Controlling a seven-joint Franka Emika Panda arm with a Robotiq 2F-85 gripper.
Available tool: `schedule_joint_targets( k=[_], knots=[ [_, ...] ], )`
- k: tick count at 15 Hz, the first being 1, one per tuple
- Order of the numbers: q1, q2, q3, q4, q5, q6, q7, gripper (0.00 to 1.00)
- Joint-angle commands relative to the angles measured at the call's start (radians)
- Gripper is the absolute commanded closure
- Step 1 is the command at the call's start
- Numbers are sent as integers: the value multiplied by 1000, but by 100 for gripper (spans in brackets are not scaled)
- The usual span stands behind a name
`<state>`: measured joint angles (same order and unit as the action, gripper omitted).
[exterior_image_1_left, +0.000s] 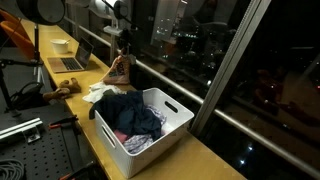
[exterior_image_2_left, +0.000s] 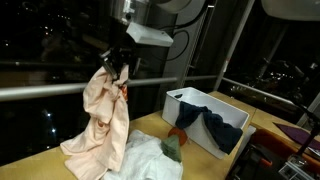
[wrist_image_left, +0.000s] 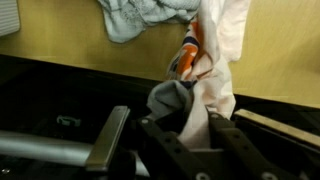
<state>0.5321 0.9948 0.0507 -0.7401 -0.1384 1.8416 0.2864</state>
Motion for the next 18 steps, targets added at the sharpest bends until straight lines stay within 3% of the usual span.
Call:
schedule_joint_targets(
  k=[1,6,12,18],
  knots=[
    [-51,-168,-15,-187,-1,87,17,98],
    [-136,-358,-32,-414,3,236,29,98],
    [-189,-598,-81,-696,23,163,233,98],
    [-276,-852,-68,-1010,25,247,400,98]
  ],
)
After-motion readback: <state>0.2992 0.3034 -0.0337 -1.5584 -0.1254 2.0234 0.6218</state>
